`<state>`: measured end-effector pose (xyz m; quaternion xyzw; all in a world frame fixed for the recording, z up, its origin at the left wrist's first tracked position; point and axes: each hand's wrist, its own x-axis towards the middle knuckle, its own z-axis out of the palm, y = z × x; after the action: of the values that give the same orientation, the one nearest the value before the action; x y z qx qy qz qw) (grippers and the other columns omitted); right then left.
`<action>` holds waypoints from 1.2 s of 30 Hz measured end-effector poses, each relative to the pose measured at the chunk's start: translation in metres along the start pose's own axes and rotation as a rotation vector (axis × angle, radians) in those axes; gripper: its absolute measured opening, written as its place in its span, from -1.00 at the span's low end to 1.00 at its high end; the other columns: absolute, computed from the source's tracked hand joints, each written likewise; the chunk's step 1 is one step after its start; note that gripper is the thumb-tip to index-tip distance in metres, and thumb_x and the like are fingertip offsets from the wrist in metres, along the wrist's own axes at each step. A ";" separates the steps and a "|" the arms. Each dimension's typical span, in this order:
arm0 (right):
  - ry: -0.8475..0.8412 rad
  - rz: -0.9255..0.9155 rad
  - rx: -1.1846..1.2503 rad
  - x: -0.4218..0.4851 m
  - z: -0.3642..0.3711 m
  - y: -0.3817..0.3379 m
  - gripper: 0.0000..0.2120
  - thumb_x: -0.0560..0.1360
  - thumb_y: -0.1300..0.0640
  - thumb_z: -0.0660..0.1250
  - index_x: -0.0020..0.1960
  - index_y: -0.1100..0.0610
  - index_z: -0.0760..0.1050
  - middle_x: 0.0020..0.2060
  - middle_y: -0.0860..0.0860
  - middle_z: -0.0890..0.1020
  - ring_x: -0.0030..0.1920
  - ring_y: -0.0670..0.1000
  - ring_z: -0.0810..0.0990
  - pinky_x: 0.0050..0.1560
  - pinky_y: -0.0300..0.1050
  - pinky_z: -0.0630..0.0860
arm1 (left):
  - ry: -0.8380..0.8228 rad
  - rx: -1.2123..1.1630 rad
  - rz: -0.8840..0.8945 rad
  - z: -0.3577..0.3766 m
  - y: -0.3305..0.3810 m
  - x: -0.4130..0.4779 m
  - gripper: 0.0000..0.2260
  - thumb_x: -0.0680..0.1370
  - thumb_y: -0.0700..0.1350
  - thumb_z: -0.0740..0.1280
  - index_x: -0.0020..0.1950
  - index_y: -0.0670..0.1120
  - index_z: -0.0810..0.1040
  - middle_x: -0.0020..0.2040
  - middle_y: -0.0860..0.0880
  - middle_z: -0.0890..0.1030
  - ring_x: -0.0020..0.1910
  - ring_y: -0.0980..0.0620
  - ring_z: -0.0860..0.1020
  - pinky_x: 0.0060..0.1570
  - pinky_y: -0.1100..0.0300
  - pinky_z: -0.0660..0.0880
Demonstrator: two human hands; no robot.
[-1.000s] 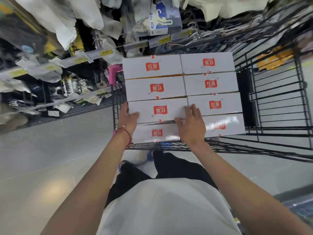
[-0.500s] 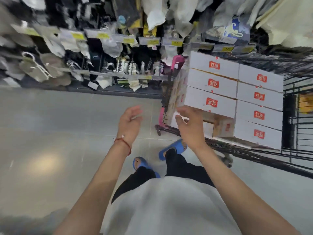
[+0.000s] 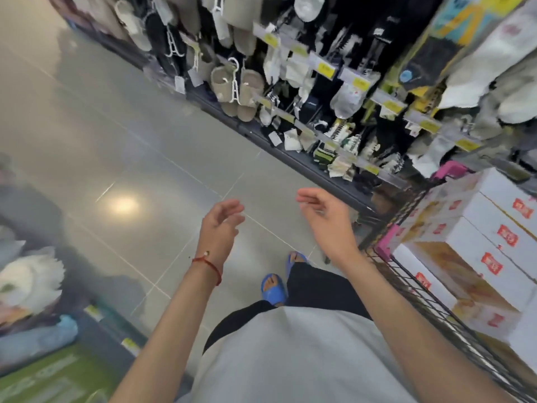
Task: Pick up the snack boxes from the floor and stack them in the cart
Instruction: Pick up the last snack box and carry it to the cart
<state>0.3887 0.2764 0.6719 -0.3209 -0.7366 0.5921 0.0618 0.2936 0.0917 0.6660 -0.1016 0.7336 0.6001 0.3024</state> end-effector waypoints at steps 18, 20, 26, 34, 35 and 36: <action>-0.608 -0.084 -0.115 0.174 0.214 -0.115 -0.77 0.62 0.32 0.33 0.18 0.08 0.62 0.00 -0.01 0.73 0.01 -0.11 0.66 0.09 -0.35 0.54 | 0.559 -0.352 -0.119 -0.145 0.050 0.098 -0.76 0.63 -0.28 0.26 0.18 -0.01 0.59 0.11 0.07 0.66 0.18 -0.01 0.62 0.14 0.12 0.52; -0.665 -0.106 -0.150 0.191 0.240 -0.127 -0.77 0.62 0.31 0.33 0.19 0.09 0.63 0.00 -0.03 0.73 0.02 -0.12 0.67 0.11 -0.31 0.55 | 0.598 -0.398 -0.125 -0.158 0.058 0.111 -0.76 0.63 -0.28 0.25 0.20 -0.03 0.59 0.14 0.03 0.66 0.17 -0.01 0.63 0.16 0.09 0.52; -0.786 -0.163 -0.206 0.229 0.335 -0.168 -0.76 0.61 0.30 0.33 0.15 0.02 0.63 -0.04 -0.09 0.73 0.02 -0.17 0.68 0.08 -0.34 0.54 | 0.692 -0.531 -0.153 -0.226 0.072 0.154 -0.77 0.63 -0.30 0.24 0.15 -0.03 0.58 0.15 -0.03 0.65 0.06 0.00 0.63 -0.01 0.22 0.55; -0.831 -0.161 -0.223 0.263 0.504 -0.229 -0.75 0.61 0.30 0.32 0.18 0.04 0.63 -0.02 -0.08 0.74 0.04 -0.14 0.68 0.12 -0.27 0.57 | 0.766 -0.558 -0.166 -0.386 0.093 0.222 -0.76 0.62 -0.30 0.24 0.10 -0.01 0.60 0.09 0.02 0.66 0.06 0.03 0.63 0.14 0.10 0.51; -0.835 -0.153 -0.221 0.265 0.523 -0.237 -0.76 0.61 0.30 0.32 0.18 0.05 0.63 -0.02 -0.07 0.74 0.04 -0.14 0.68 0.13 -0.25 0.57 | 0.765 -0.561 -0.168 -0.405 0.098 0.229 -0.76 0.62 -0.30 0.24 0.07 0.00 0.60 0.08 0.03 0.66 0.07 0.02 0.63 0.16 0.08 0.50; -0.836 -0.146 -0.214 0.266 0.543 -0.246 -0.76 0.61 0.30 0.33 0.18 0.05 0.64 -0.02 -0.07 0.74 0.05 -0.13 0.68 0.14 -0.24 0.57 | 0.762 -0.561 -0.162 -0.425 0.104 0.237 -0.76 0.62 -0.30 0.24 0.05 0.01 0.60 0.08 0.04 0.66 0.08 0.02 0.63 0.17 0.07 0.49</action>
<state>-0.1749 -0.0531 0.6611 -0.0051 -0.7763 0.5854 -0.2337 -0.0850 -0.2311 0.6581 -0.4488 0.5915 0.6695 0.0185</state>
